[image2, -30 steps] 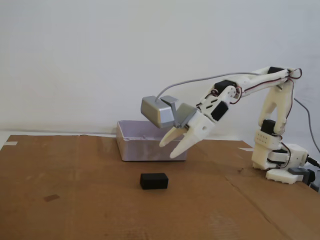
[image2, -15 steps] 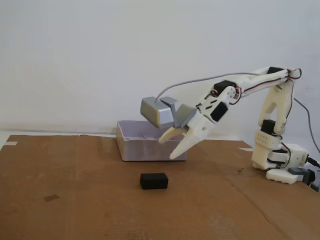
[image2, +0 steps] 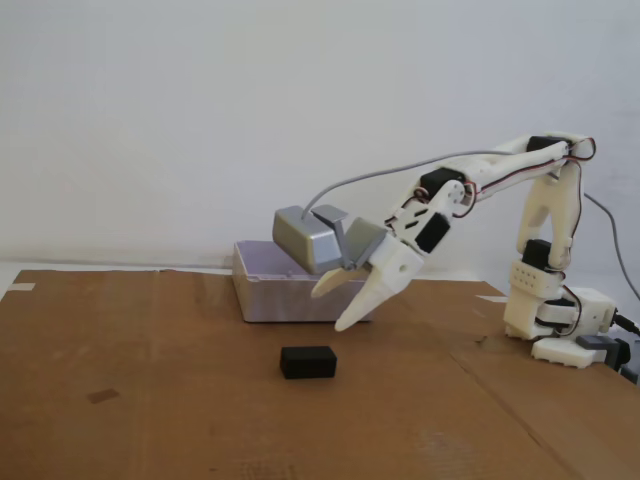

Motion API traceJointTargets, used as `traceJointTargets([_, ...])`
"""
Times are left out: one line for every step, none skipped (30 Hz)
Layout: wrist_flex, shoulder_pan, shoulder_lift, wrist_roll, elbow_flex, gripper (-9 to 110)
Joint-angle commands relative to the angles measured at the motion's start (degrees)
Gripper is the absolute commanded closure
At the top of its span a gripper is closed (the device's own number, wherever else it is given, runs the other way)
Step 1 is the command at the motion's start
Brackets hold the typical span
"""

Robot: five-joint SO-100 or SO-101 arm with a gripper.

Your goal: Grasp a block and put it in the box.

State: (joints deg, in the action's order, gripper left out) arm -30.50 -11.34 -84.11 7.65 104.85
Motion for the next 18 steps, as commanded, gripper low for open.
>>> traceJointTargets([2.8, -0.9, -1.3, -0.6, -7.7, 58])
traceJointTargets([2.8, -0.9, -1.0, -0.6, -8.2, 58])
traceJointTargets([2.8, -0.9, -0.6, -0.6, -8.6, 58])
traceJointTargets([2.8, -0.9, -0.3, -0.6, -9.1, 58])
traceJointTargets([2.8, -1.0, 0.1, -0.5, -9.6, 58])
traceJointTargets([2.8, -1.0, 0.4, -0.5, -10.1, 58])
traceJointTargets([2.8, -1.4, 0.8, -0.5, -10.6, 58])
traceJointTargets([2.8, -1.7, 1.1, -0.4, -11.2, 58])
traceJointTargets([2.8, -1.7, 1.4, -0.4, -11.5, 58])
traceJointTargets([2.8, -1.8, 1.7, -0.3, -11.9, 58])
traceJointTargets([2.8, -1.8, 2.0, -0.2, -12.1, 58])
traceJointTargets([2.8, -1.8, 2.4, -0.1, -12.4, 58])
traceJointTargets([2.8, -1.8, 2.6, -0.1, -12.4, 58])
traceJointTargets([2.8, -1.9, 2.8, 0.0, -12.4, 58])
traceJointTargets([2.8, -2.0, 2.9, 0.0, -12.4, 58])
traceJointTargets([2.8, -2.5, 3.0, 0.1, -12.4, 58])
traceJointTargets([2.8, -2.6, 3.1, 0.2, -12.4, 58])
traceJointTargets([2.8, -2.7, 3.3, 0.2, -12.4, 58])
